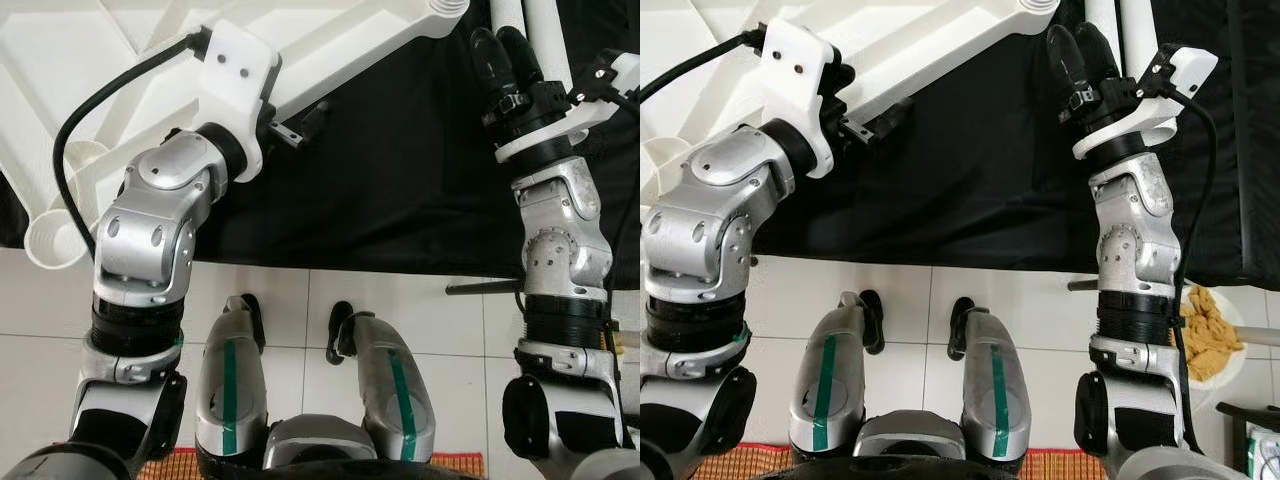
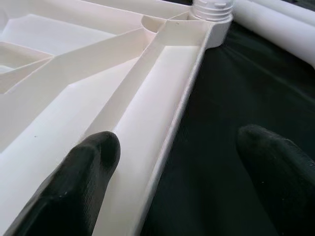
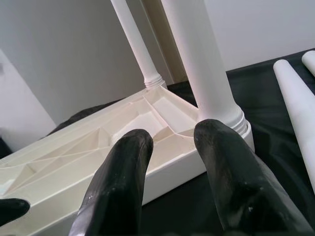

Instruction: Building children table

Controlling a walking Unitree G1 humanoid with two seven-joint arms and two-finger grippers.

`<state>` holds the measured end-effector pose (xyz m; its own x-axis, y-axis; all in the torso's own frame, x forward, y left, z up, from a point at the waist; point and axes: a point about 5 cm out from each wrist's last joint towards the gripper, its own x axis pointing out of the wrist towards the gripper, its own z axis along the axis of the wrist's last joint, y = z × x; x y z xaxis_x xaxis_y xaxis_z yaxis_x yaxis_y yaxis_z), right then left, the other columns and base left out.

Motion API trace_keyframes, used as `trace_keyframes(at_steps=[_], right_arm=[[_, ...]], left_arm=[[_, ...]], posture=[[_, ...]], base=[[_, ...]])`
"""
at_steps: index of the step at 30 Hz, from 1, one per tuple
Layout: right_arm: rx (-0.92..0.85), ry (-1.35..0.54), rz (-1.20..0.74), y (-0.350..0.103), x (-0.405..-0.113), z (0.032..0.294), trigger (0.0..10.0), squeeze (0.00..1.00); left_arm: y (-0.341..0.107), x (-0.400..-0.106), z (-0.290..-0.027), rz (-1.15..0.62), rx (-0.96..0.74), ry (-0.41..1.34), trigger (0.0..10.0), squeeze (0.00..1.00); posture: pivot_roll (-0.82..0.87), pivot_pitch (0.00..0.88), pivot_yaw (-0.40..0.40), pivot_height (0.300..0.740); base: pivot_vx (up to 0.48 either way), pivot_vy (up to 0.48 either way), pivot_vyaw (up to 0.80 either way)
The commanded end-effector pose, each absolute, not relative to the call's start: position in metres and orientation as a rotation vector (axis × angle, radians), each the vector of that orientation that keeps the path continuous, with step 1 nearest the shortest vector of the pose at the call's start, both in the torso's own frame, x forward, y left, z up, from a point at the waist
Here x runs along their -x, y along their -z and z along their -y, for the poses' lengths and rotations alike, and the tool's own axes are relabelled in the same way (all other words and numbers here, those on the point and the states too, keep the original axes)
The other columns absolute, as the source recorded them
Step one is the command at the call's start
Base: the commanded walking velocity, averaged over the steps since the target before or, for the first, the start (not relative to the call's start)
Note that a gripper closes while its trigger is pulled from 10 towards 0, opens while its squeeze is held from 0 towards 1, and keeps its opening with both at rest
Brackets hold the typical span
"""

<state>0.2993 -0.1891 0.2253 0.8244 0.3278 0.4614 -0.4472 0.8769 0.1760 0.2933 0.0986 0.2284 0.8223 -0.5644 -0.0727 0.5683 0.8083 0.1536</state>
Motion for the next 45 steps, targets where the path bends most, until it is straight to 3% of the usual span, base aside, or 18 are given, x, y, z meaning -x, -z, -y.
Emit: trace_keyframes(at_steps=[1,16,27,28,29,30,31,32,33,45], right_arm=[[-0.287,-0.406,0.427,-0.225,-0.295,0.193,10.0,0.0],[-0.238,-0.463,0.413,-0.239,-0.276,0.197,10.0,0.0],[-0.245,-0.456,0.416,-0.242,-0.273,0.195,10.0,0.0],[-0.246,-0.455,0.418,-0.243,-0.273,0.196,10.0,0.0],[-0.246,-0.455,0.418,-0.243,-0.273,0.196,10.0,0.0],[-0.246,-0.454,0.42,-0.243,-0.273,0.196,10.0,0.0],[-0.246,-0.454,0.42,-0.243,-0.273,0.196,10.0,0.0],[-0.251,-0.452,0.42,-0.243,-0.272,0.195,10.0,0.0],[-0.255,-0.455,0.417,-0.242,-0.272,0.193,10.0,0.0],[-0.279,-0.502,0.355,-0.227,-0.262,0.172,10.0,0.0]], left_arm=[[-0.224,-0.295,-0.101,-0.037,-0.177,0.577,10.0,0.0],[-0.171,-0.305,-0.117,-0.233,-0.55,0.733,10.0,0.0],[-0.155,-0.322,-0.124,-0.4,-0.587,0.7,10.0,0.0],[-0.155,-0.323,-0.124,-0.414,-0.569,0.692,8.2,0.0],[-0.155,-0.323,-0.124,-0.414,-0.569,0.692,8.2,0.0],[-0.156,-0.325,-0.124,-0.421,-0.551,0.683,5.0,0.0],[-0.156,-0.325,-0.124,-0.421,-0.551,0.683,5.0,0.0],[-0.157,-0.327,-0.122,-0.425,-0.533,0.674,1.1,0.0],[-0.158,-0.33,-0.121,-0.427,-0.514,0.66,0.2,0.0],[-0.154,-0.342,-0.114,-0.449,-0.477,0.596,0.0,0.0]], posture=[[0.08,0.152,-0.026,0.74],[0.04,0.099,0.003,0.74],[0.03,0.091,0.016,0.74],[0.03,0.091,0.016,0.74],[0.03,0.091,0.016,0.74],[0.03,0.091,0.016,0.74],[0.03,0.091,0.016,0.74],[0.03,0.092,0.016,0.74],[0.03,0.096,0.015,0.74],[0.03,0.099,0.01,0.74]], base=[[0.0,0.0,0.0],[0.0,0.0,0.0],[0.0,0.0,0.0],[0.0,0.0,0.0],[0.0,0.0,0.0],[0.0,0.0,0.0],[0.0,0.0,0.0],[0.0,0.0,0.0],[0.0,0.0,0.0],[0.0,0.0,0.0]])
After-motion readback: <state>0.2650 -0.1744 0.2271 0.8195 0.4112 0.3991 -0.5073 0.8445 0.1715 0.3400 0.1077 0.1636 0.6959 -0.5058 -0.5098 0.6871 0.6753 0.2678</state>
